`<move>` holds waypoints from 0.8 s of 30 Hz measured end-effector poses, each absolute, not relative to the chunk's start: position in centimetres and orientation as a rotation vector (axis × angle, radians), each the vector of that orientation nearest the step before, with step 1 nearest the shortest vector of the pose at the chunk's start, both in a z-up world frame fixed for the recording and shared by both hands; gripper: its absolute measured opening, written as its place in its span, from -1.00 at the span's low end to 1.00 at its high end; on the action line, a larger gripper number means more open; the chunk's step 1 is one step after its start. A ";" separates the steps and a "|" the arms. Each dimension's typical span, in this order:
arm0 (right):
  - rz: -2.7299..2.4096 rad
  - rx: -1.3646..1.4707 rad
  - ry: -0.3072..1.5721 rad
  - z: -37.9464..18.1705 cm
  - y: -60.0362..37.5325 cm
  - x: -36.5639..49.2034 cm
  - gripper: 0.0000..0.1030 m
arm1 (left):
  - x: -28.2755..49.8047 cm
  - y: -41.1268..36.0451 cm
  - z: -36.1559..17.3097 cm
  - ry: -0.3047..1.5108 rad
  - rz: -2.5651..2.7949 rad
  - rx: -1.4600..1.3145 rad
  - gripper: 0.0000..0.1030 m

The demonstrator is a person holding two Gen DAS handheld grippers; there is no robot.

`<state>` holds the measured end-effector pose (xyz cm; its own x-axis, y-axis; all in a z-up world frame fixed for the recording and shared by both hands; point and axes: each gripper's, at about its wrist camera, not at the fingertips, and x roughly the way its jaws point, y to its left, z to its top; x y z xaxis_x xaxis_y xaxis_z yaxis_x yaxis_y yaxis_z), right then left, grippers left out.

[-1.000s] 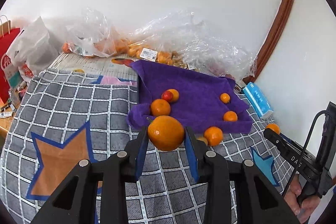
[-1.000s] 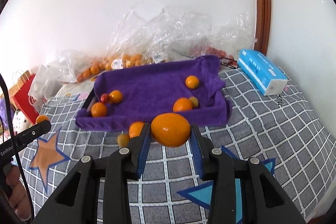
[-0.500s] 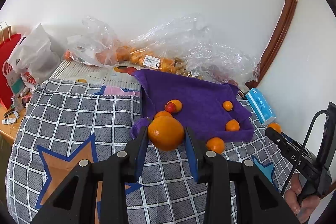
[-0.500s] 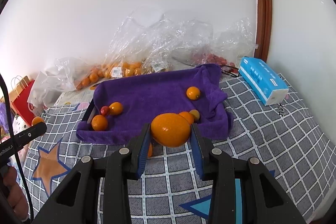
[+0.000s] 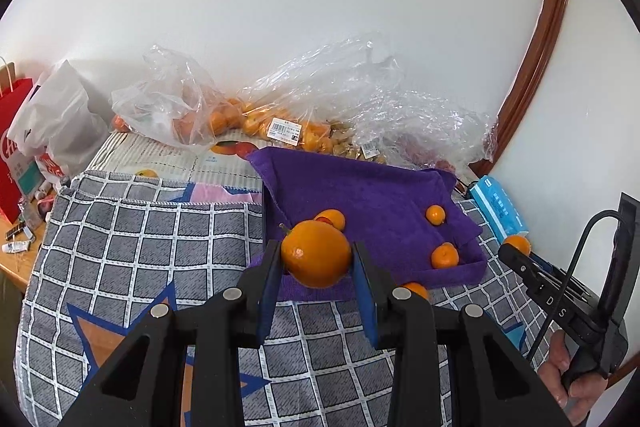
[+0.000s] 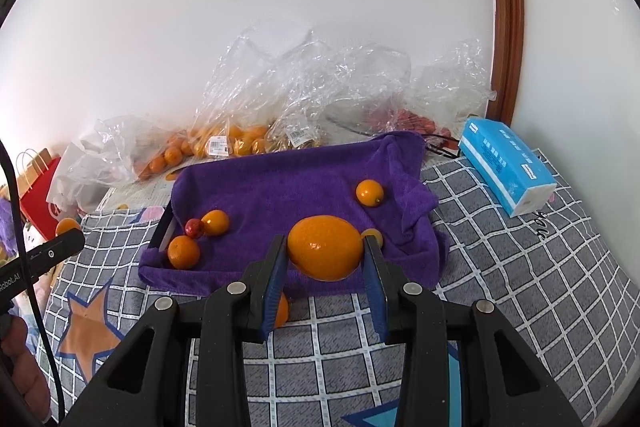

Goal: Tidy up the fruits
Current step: 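Lower and open the right tool onto the towel while the left tool releases its orange there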

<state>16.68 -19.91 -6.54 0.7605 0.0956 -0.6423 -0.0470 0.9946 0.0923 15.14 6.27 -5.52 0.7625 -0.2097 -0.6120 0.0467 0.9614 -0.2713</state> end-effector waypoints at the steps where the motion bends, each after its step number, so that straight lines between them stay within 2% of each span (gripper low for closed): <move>1: 0.077 0.070 0.703 -6.6 -19.9 16.9 -0.28 | 15.4 6.3 -5.6 0.693 -0.142 -0.248 -0.37; 24: 0.055 0.057 0.737 -8.9 -20.5 23.3 -0.28 | 22.7 7.8 -8.3 0.758 -0.123 -0.271 -0.37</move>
